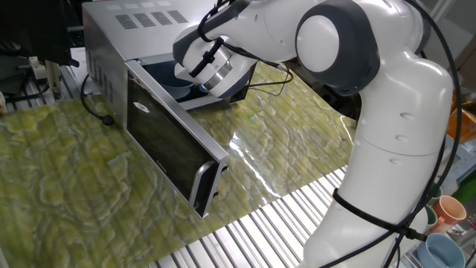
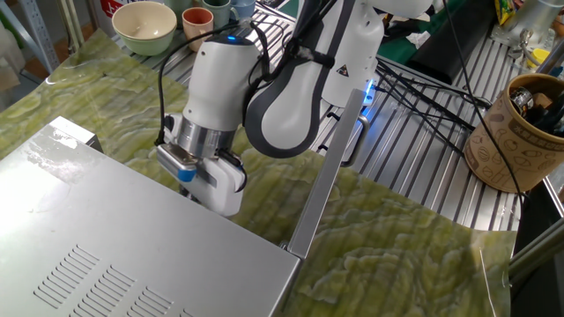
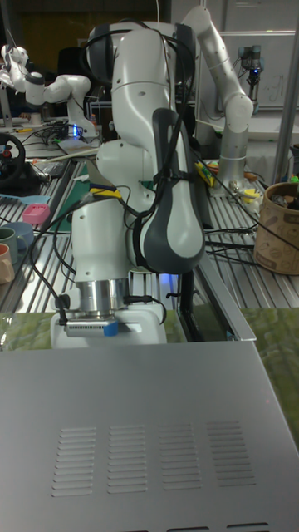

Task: Put the bowl into the microwave

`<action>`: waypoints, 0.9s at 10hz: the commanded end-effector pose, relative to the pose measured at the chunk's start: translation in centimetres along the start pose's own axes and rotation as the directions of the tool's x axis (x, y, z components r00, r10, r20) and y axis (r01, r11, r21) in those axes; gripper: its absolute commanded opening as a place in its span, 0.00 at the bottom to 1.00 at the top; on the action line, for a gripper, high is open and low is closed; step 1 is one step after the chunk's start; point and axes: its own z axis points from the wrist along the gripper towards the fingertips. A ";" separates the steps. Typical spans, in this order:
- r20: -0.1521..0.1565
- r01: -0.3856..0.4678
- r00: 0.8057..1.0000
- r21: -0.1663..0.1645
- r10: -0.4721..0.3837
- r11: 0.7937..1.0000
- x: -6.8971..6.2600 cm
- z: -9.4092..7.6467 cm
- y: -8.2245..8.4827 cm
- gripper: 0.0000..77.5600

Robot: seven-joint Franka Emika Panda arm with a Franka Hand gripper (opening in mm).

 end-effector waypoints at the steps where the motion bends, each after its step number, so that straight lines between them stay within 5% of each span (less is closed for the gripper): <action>1: 0.010 -0.001 1.000 -0.001 0.001 1.000 -0.3 -0.1 0.0 0.01; 6: 0.011 -0.011 1.000 -0.001 0.011 1.000 -0.3 0.0 0.1 0.01; 9: -0.018 -0.012 1.000 0.004 0.012 1.000 0.3 -0.8 -0.1 0.01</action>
